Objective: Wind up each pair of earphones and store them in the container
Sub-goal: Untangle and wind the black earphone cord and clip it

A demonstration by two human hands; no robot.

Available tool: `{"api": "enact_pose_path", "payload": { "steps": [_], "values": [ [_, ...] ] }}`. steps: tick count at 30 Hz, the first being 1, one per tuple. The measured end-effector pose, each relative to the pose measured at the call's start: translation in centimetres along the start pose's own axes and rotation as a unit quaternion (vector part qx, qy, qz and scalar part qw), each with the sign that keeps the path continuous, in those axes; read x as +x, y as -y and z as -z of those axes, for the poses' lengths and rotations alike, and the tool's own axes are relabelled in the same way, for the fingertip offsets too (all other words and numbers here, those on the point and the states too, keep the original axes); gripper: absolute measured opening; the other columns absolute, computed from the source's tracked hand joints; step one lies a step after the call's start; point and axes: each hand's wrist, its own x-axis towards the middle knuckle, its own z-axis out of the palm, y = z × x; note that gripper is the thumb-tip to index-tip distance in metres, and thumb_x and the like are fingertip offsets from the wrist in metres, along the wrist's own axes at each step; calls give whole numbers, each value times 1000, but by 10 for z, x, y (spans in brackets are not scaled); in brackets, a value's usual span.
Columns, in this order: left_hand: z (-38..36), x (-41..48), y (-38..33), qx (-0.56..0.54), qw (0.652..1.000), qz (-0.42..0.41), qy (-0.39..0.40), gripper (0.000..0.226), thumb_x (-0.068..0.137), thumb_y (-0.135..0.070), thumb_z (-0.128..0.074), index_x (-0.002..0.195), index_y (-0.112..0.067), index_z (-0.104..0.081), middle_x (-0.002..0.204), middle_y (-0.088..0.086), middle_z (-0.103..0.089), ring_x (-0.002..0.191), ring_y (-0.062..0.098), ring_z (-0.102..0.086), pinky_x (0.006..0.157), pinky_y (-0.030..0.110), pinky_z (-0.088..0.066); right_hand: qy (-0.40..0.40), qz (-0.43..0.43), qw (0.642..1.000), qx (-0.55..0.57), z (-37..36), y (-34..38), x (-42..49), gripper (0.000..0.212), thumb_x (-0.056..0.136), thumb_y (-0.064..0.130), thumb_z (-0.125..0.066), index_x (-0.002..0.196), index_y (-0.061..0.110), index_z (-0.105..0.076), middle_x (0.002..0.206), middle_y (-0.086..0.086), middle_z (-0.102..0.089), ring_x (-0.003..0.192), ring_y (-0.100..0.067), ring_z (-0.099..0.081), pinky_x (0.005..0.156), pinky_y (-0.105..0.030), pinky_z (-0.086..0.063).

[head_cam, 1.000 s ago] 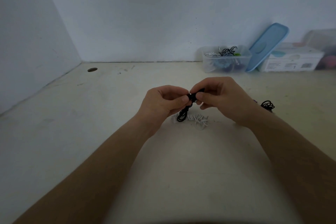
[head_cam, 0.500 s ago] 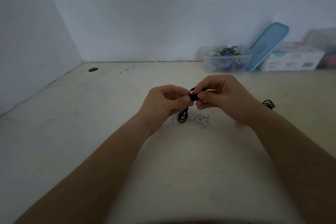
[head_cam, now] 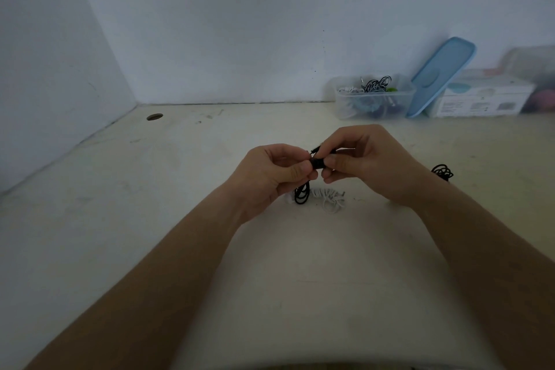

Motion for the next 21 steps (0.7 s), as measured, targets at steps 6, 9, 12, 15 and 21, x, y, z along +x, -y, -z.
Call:
{"api": "enact_pose_path", "payload": {
  "steps": [6, 9, 12, 15, 21],
  "values": [
    [1, 0, -2, 3, 1000, 9, 8, 12, 85, 7, -64, 89, -3, -66, 80, 9, -73, 73, 17, -73, 66, 20, -58, -6, 9, 1000, 4, -3, -1, 1, 22, 91, -14, -57, 90, 4, -70, 81, -10, -71, 71, -20, -68, 72, -33, -61],
    [2, 1, -2, 0, 1000, 13, 11, 11, 84, 7, -65, 88, -4, -67, 80, 10, -74, 74, 18, -73, 67, 20, -58, -4, 10, 1000, 9, -3, -1, 0, 23, 90, -15, -57, 91, 5, -70, 79, -9, -72, 69, -18, -68, 72, -33, -61],
    [3, 1, -1, -6, 1000, 18, 16, 11, 83, 6, -65, 88, -4, -67, 79, 9, -73, 73, 17, -73, 66, 20, -58, -1, 11, 1000, 20, -3, -2, 0, 22, 90, -14, -58, 92, 5, -69, 82, -11, -72, 70, -18, -68, 73, -34, -62],
    [3, 2, -1, -4, 1000, 14, 20, 10, 83, 5, -65, 87, -4, -66, 77, 8, -73, 71, 16, -72, 66, 20, -58, -2, 9, 999, 33, -3, -3, 0, 21, 90, -12, -58, 93, 5, -70, 85, -14, -72, 71, -19, -67, 72, -34, -61],
    [3, 2, 0, -6, 1000, 6, 30, 16, 71, -3, -71, 86, -4, -66, 76, 7, -72, 68, 15, -70, 65, 20, -57, -7, -6, 997, 70, -4, -6, 1, 20, 91, -9, -58, 94, 7, -70, 87, -17, -71, 70, -18, -66, 71, -31, -60]
  ]
}}
